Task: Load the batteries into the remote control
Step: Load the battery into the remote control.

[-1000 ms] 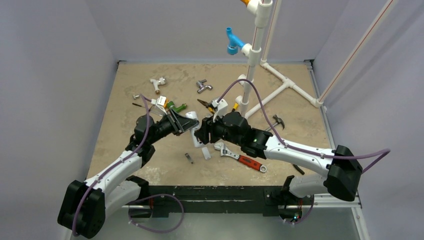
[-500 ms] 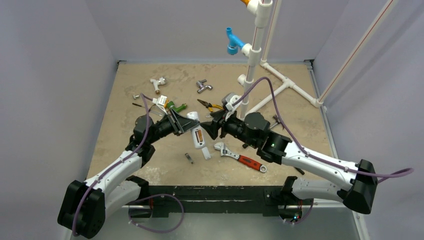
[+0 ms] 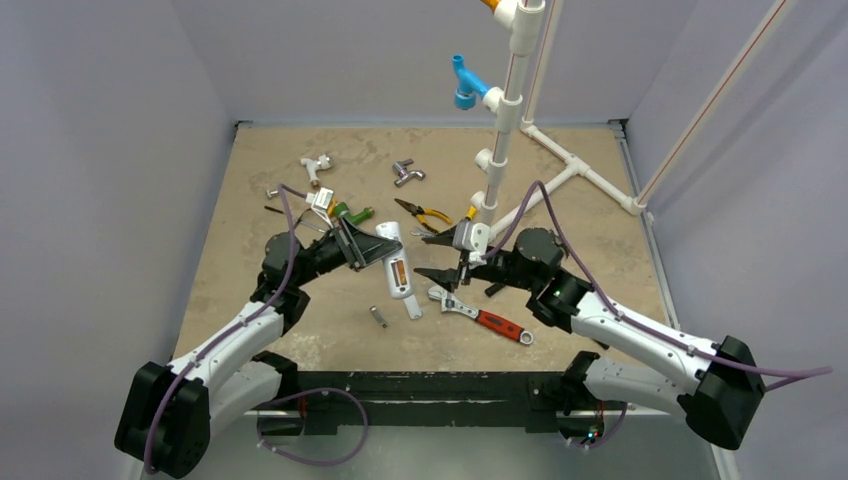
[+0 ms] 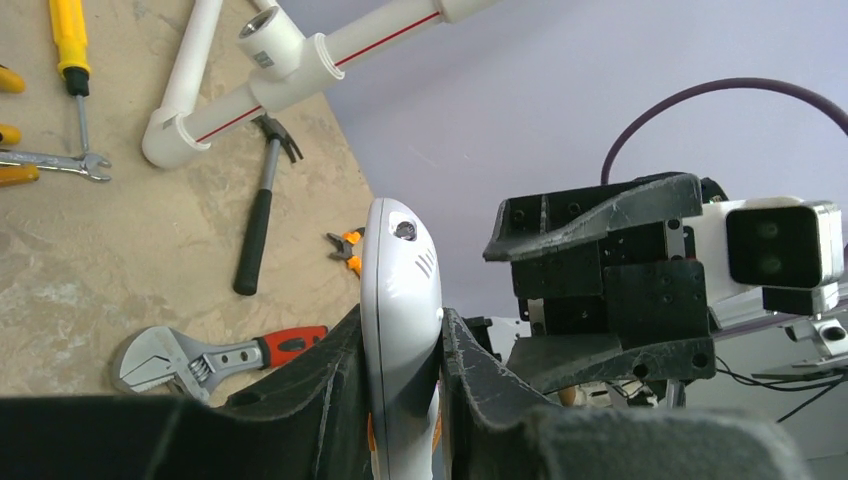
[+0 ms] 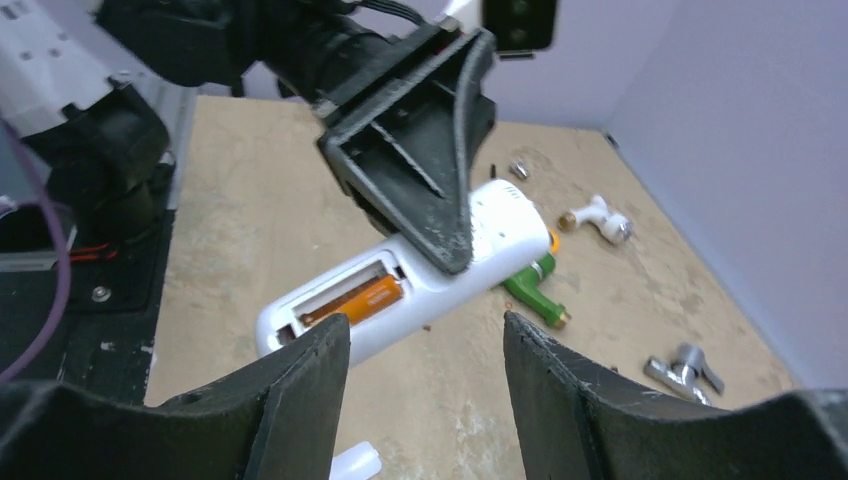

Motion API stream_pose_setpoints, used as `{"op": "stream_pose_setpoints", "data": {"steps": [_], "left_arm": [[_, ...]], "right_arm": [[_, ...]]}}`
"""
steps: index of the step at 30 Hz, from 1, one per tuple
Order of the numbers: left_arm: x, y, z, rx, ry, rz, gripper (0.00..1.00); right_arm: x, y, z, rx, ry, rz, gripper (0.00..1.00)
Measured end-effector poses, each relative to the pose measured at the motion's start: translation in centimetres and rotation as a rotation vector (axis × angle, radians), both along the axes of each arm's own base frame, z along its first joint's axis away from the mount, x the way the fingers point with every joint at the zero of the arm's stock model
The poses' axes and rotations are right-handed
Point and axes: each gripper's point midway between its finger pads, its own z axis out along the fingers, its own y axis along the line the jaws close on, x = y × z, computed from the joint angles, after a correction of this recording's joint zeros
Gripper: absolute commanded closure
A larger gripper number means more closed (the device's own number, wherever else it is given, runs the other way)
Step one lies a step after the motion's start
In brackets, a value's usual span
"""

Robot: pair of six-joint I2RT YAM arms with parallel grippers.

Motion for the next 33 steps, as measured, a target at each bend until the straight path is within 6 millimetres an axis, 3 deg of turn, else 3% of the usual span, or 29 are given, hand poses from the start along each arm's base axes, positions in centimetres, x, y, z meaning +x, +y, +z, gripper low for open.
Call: {"op": "stream_pose_setpoints", "data": {"steps": [6,10,22,33], "left_arm": [[-0.2,-0.1,0.5,-0.012,-0.017,-0.016,1.0],[-0.1,-0.2,0.3,-0.012,-0.015,-0.023,1.0],[-0.3,-0.5,0.5,-0.028,-0.016,-0.049,1.0],[-0.3,-0.6,0.4,-0.028,-0.015,-0.05,1.0]], "right_arm": [[-3.1,1.0,-0.2,0.005,-0.11,0.205,0.52],[-4.0,1.7,0.0,0.02,-0.152,0.285,0.54],[-3.6,3.1,-2.5,-0.02,-0.152,0.343,0.58],[-3.2,3.4,-1.5,0.0,-0.185,0.336,0.57]]}}
